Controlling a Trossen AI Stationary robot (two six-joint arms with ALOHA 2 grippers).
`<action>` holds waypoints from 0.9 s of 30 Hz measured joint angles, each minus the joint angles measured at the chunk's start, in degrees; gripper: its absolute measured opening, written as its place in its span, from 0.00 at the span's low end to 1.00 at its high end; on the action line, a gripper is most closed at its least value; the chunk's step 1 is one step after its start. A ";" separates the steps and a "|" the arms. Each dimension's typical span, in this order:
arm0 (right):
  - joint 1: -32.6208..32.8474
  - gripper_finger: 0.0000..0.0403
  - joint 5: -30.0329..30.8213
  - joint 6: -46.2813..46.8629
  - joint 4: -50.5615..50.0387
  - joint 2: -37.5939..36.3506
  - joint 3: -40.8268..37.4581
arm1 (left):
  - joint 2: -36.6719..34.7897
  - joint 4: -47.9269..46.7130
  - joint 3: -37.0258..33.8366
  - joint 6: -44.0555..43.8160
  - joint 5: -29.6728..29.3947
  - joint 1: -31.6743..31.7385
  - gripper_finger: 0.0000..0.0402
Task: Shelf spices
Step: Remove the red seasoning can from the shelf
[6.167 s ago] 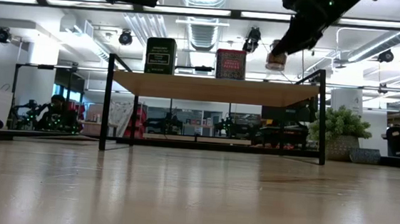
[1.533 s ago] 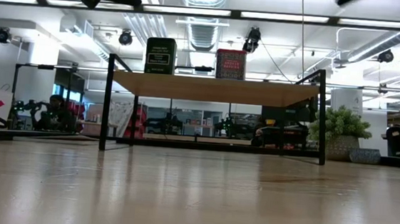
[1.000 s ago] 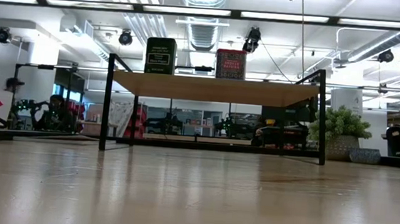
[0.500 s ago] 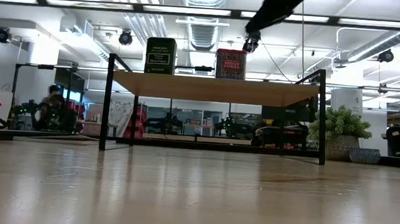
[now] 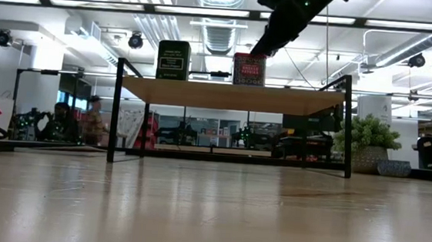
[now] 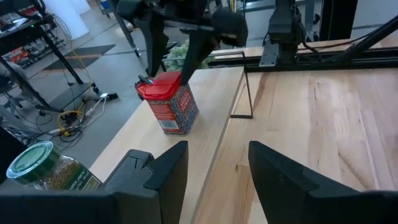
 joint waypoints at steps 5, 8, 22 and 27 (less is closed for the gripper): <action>-0.28 0.59 0.01 -0.03 -0.03 1.45 0.39 | 0.00 0.00 0.00 -0.02 0.12 0.02 0.39; -0.28 0.60 -0.22 -0.75 -0.37 2.14 1.03 | 0.00 -0.11 0.00 -0.02 0.15 0.12 0.39; -0.63 0.59 -1.70 -1.51 -4.64 9.69 6.92 | 0.00 -1.28 0.00 -0.63 0.18 0.39 0.39; -0.65 0.57 -2.18 -1.26 -4.97 10.18 7.27 | 0.00 -2.38 0.00 -1.46 0.20 0.39 0.39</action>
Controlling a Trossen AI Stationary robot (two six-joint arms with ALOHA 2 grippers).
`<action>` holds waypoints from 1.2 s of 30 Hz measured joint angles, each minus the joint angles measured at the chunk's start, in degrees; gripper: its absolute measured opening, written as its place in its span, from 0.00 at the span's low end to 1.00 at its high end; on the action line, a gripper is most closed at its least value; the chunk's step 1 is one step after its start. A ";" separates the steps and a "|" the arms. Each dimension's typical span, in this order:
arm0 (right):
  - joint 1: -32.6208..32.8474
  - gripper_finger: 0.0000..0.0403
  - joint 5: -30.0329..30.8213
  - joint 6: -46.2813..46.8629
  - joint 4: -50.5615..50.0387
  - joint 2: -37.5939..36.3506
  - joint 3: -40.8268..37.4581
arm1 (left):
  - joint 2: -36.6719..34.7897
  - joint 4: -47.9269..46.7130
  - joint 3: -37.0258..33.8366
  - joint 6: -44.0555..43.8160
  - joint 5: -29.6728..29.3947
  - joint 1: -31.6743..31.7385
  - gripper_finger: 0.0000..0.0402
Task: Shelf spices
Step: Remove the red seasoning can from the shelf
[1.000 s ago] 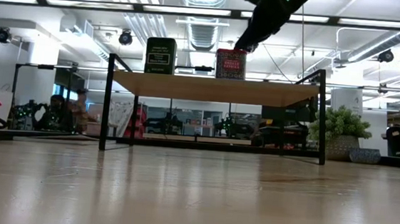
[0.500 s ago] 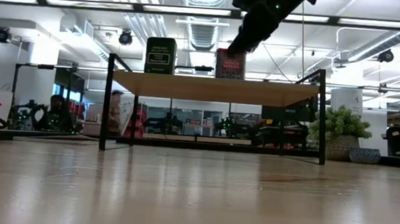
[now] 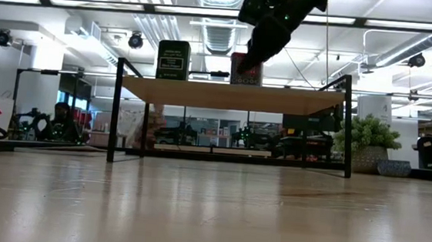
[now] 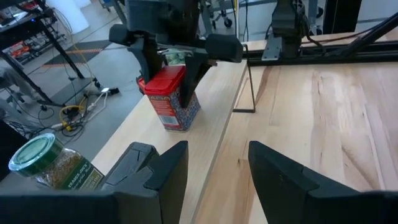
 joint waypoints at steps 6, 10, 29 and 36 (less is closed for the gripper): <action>0.02 0.53 -1.58 1.16 -1.15 0.27 0.12 | 0.00 -0.47 0.00 -0.28 0.01 0.04 0.39; 0.04 0.48 -1.66 1.75 -1.51 -0.17 0.08 | 0.00 -0.57 0.00 -0.50 0.01 0.07 0.39; 0.44 0.47 -0.32 3.38 -3.45 -3.29 -0.15 | 0.00 -1.03 0.00 -0.91 0.03 0.07 0.39; 2.26 0.47 -0.32 5.78 -4.19 -9.28 -0.15 | 0.00 -0.98 0.00 -1.14 0.05 0.07 0.39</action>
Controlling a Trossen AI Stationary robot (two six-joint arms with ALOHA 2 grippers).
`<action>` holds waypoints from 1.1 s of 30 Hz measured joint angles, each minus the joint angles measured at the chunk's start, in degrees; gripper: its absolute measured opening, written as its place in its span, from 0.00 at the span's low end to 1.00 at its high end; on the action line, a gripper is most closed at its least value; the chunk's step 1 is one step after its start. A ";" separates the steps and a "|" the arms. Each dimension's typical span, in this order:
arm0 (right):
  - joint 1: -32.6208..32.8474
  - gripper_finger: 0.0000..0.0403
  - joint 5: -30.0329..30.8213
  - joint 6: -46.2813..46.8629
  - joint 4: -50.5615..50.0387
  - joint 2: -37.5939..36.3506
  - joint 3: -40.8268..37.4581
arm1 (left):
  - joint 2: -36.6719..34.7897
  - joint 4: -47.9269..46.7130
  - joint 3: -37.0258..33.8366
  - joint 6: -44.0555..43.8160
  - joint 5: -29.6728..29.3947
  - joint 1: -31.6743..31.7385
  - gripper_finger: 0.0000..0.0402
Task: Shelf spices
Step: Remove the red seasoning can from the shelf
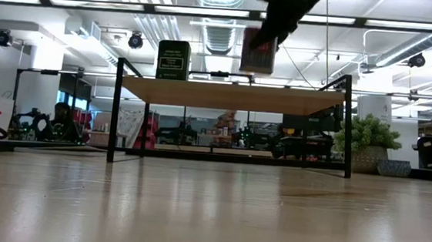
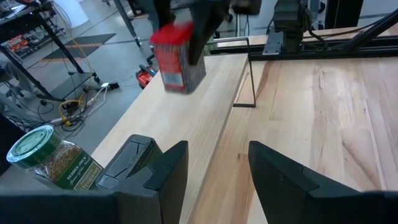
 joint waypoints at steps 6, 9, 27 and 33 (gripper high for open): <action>2.83 0.47 0.20 3.04 -0.15 -5.34 0.00 | 0.00 0.39 0.00 -0.48 1.01 0.00 0.39; 6.02 0.47 0.12 4.84 -0.78 -6.60 0.00 | 0.00 0.49 0.00 -0.54 1.48 0.00 0.39; 37.74 0.48 11.98 21.73 -0.94 -0.01 -0.11 | -0.01 0.49 0.00 -6.01 9.72 -1.14 0.39; 45.80 0.47 18.20 28.89 0.04 4.98 -0.11 | 0.00 0.54 0.00 -7.59 9.90 -3.53 0.39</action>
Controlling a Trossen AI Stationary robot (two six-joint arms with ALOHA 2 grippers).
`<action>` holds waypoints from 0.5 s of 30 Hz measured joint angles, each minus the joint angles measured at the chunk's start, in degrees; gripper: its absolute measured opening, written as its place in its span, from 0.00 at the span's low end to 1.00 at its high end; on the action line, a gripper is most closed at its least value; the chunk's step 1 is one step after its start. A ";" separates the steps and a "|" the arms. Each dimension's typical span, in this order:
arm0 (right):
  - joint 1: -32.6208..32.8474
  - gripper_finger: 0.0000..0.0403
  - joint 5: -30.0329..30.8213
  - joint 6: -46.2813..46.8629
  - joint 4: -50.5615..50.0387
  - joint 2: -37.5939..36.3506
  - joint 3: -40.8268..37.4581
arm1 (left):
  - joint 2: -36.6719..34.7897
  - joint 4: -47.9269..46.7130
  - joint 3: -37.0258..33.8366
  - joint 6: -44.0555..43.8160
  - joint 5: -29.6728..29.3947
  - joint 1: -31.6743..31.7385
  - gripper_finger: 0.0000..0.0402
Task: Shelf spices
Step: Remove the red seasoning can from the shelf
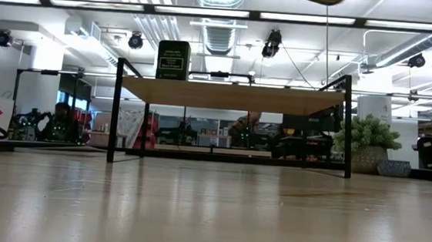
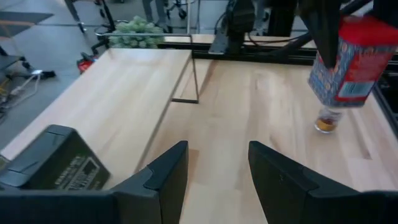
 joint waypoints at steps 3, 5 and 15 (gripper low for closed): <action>2.98 0.48 4.23 2.90 1.88 2.78 -0.04 | 0.00 0.41 -0.08 -0.62 -0.52 -0.77 0.39; 4.47 0.48 6.24 4.33 3.43 4.62 -0.04 | 0.00 1.45 -0.21 -0.63 -0.69 -1.02 0.39; 6.01 0.48 7.64 13.28 11.43 14.08 -4.21 | 0.04 5.98 -2.12 -0.15 -0.94 -1.11 0.39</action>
